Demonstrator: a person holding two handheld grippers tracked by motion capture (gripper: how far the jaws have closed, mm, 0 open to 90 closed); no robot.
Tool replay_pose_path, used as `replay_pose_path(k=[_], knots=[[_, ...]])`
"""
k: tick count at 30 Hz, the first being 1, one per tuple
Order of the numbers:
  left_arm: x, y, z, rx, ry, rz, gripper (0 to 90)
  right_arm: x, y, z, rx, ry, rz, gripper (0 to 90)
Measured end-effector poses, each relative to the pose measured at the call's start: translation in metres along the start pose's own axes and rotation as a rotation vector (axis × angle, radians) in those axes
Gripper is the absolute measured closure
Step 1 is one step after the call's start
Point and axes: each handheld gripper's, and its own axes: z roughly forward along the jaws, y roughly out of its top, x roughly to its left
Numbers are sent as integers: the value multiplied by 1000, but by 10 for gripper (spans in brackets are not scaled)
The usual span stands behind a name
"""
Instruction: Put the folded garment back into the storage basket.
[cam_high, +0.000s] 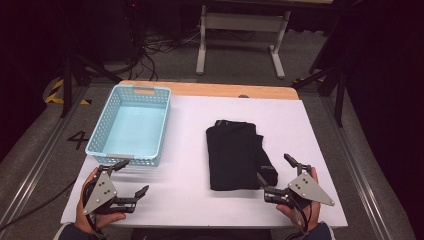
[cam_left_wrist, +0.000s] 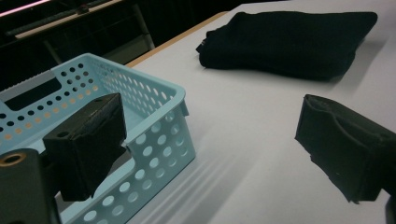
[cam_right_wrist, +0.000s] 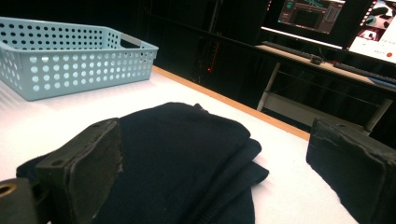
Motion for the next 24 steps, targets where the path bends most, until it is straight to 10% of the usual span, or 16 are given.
replay_pose_path(k=[24], knots=[[-3, -10, 17, 57, -51, 6, 94, -21, -6, 29, 169, 28, 49, 64]])
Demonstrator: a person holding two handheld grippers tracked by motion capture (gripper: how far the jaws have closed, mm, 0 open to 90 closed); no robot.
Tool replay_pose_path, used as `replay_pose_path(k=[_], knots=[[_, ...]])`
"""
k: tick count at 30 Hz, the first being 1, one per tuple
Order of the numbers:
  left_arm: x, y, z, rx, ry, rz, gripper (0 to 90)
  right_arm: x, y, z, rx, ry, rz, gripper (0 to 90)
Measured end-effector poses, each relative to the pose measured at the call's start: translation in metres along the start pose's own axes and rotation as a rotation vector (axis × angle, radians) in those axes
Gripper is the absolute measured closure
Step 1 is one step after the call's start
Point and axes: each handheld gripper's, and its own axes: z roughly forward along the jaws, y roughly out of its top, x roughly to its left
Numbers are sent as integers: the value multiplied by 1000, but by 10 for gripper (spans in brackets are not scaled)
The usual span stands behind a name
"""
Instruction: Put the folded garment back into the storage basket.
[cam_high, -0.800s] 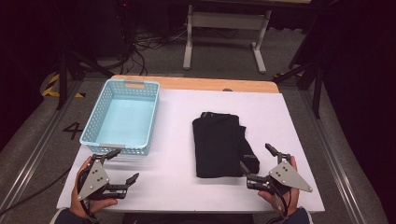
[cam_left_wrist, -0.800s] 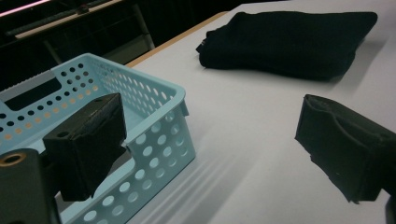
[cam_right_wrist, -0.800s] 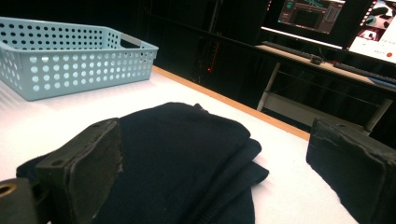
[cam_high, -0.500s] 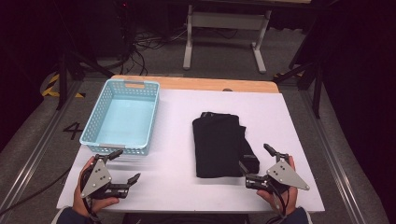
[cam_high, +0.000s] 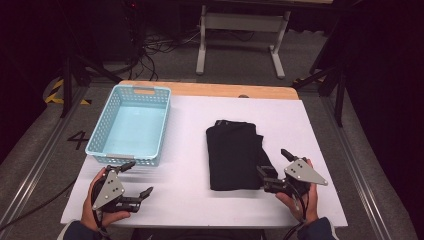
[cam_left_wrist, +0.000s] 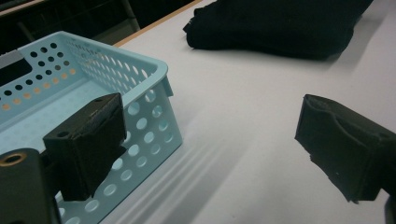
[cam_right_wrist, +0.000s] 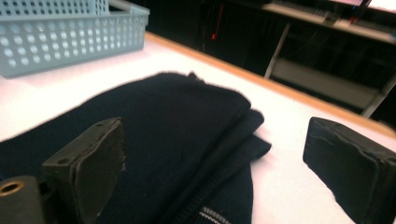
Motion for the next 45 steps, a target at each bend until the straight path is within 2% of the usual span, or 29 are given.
replay_pose_path(k=[3, 5, 8, 11, 14, 17, 19, 20, 24, 27, 28, 31, 32, 33, 34, 35, 40, 44, 45], knots=[[0, -1, 1, 9, -3, 0, 91, -6, 2, 12, 47, 21, 21, 65], [0, -2, 1, 12, -4, 2, 91, -10, 5, 22, 85, 17, 20, 78], [0, -3, 1, 9, -12, 6, 92, -17, 6, 34, 131, 63, 43, 79], [-1, -4, 2, 21, -24, 12, 93, -22, 7, 48, 170, 82, 63, 69], [0, -7, 3, 37, -42, 18, 92, -25, 7, 63, 234, 93, 81, 61], [2, -7, 3, 28, -59, 5, 87, -24, 4, 79, 305, 88, 65, 76], [2, -7, 4, 31, -59, 12, 87, -24, 1, 84, 322, 80, 65, 76], [1, -6, 6, 36, -60, 18, 85, -25, -3, 90, 344, 105, 95, 79], [1, -7, 6, 52, -40, 23, 66, -27, -3, 95, 357, 105, 113, 61], [2, -7, 4, 37, -25, 10, 66, -26, -5, 100, 378, 152, 168, 47], [2, -7, 3, 39, -26, 14, 66, -27, -7, 102, 393, 148, 173, 26], [2, -7, 4, 43, -26, 17, 66, -33, -13, 105, 407, 156, 226, 7], [1, -7, 4, 48, -22, 24, 66, -33, -13, 105, 407, 156, 226, 7], [1, -7, 5, 58, -13, 34, 66, -35, -15, 105, 414, 164, 253, 7], [1, -7, 5, 65, -14, 35, 66, -39, -20, 107, 424, 192, 316, 7], [1, -7, 5, 62, -17, 36, 66, -40, -21, 107, 430, 206, 334, 7], [1, -7, 5, 67, -14, 40, 74, -41, -22, 107, 441, 237, 343, 23], [1, -8, 5, 85, -16, 41, 89, -39, -21, 106, 433, 313, 360, 83], [1, -8, 5, 85, -16, 41, 89, -39, -21, 106, 433, 313, 360, 83]])
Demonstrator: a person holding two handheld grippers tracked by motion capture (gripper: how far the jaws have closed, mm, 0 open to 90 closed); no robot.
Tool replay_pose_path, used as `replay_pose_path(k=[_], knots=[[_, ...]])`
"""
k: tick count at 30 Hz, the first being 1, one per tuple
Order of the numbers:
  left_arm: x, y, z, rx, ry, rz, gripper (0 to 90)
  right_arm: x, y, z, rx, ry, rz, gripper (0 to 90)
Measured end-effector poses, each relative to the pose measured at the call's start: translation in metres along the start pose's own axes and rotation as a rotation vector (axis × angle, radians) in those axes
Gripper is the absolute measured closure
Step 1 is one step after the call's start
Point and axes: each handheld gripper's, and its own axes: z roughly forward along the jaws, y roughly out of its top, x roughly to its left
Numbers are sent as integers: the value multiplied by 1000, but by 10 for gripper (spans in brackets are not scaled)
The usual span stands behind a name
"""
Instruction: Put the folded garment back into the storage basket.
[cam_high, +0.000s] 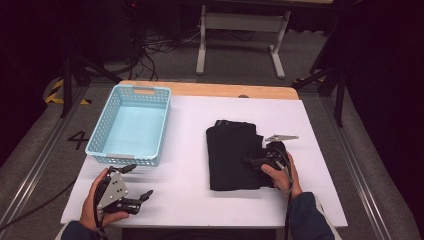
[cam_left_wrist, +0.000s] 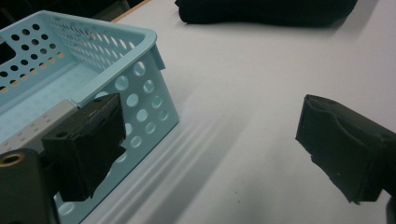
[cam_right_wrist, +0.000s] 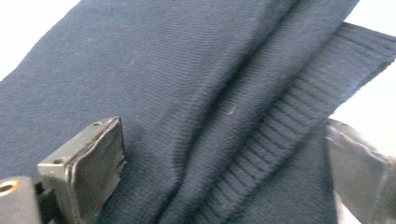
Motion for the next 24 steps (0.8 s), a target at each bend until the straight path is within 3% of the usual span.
replay_pose_path(k=[1, 3, 5, 9, 13, 15, 24], knots=[[1, 0, 0, -3, -4, 1, 90, 2, 1, 1, 8, 54, -15, 98], [3, -1, 1, 5, -6, -10, 96, 4, 2, 3, 18, 90, -22, 101], [3, -1, 2, -3, -14, -30, 103, 5, 8, 7, 40, 116, -26, 110], [3, 0, 4, 4, -19, -31, 105, 6, 16, 13, 65, 149, -29, 197], [3, -1, 6, 11, -27, -34, 105, 13, 19, 20, 79, 186, -39, 430], [3, -2, 6, 17, -27, -30, 106, 13, 18, 21, 82, 234, -34, 520], [3, -2, 6, 15, -30, -32, 106, 18, 17, 16, 42, 256, -78, 595]])
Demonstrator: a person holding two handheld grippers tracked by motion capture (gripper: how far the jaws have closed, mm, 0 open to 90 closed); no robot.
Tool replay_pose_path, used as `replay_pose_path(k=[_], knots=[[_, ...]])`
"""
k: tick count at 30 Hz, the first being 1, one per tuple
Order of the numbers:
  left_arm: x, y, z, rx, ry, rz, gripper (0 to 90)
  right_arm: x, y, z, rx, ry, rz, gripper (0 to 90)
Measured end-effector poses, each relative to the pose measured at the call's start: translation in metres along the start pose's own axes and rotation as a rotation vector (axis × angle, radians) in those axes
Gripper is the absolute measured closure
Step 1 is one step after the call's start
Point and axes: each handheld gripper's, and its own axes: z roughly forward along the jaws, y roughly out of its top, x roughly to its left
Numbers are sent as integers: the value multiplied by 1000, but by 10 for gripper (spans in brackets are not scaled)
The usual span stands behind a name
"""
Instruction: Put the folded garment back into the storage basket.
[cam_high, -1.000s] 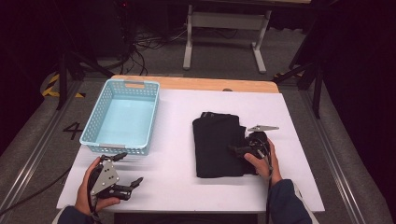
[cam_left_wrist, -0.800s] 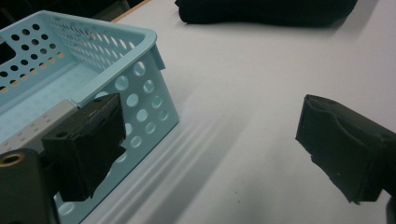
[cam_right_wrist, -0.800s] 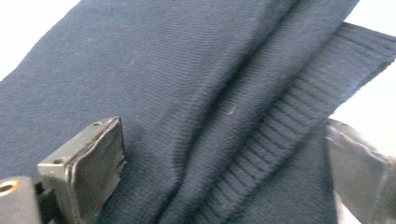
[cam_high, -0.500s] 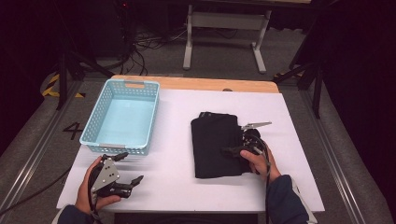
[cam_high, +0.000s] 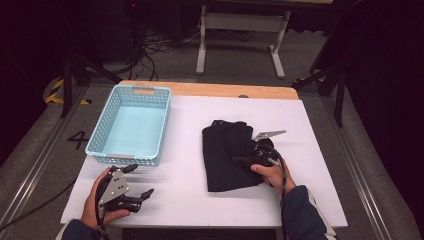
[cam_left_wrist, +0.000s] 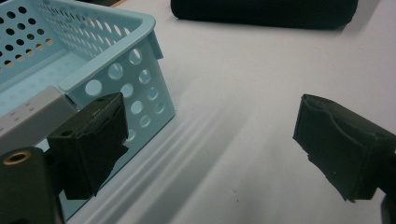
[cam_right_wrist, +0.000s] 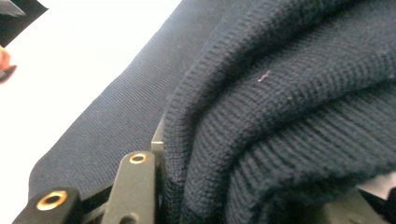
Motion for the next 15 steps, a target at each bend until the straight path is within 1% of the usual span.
replay_pose_path(k=[1, 2, 5, 6, 8, 9, 10, 15], knots=[[0, 0, 0, 1, -2, -1, 106, 1, 0, -2, -22, 11, -4, 599], [0, 0, 0, 1, -2, -1, 106, 1, 0, -2, -22, 11, -4, 599], [-1, -1, 1, 5, -3, -1, 106, 5, 2, -4, -46, 16, -13, 604], [-1, -1, 0, 5, -1, -1, 105, 8, 2, -6, -73, 25, -18, 607], [0, -1, 0, 0, -8, -1, 97, 11, 3, -8, -103, 26, -14, 608], [0, -1, 0, 0, -8, -1, 92, 11, 3, -8, -103, 26, -14, 608], [0, -1, 0, 1, -7, -2, 92, 14, 3, -9, -132, 32, -16, 608], [0, -1, 0, 2, -5, -2, 93, 18, 2, -12, -180, 35, -21, 610]])
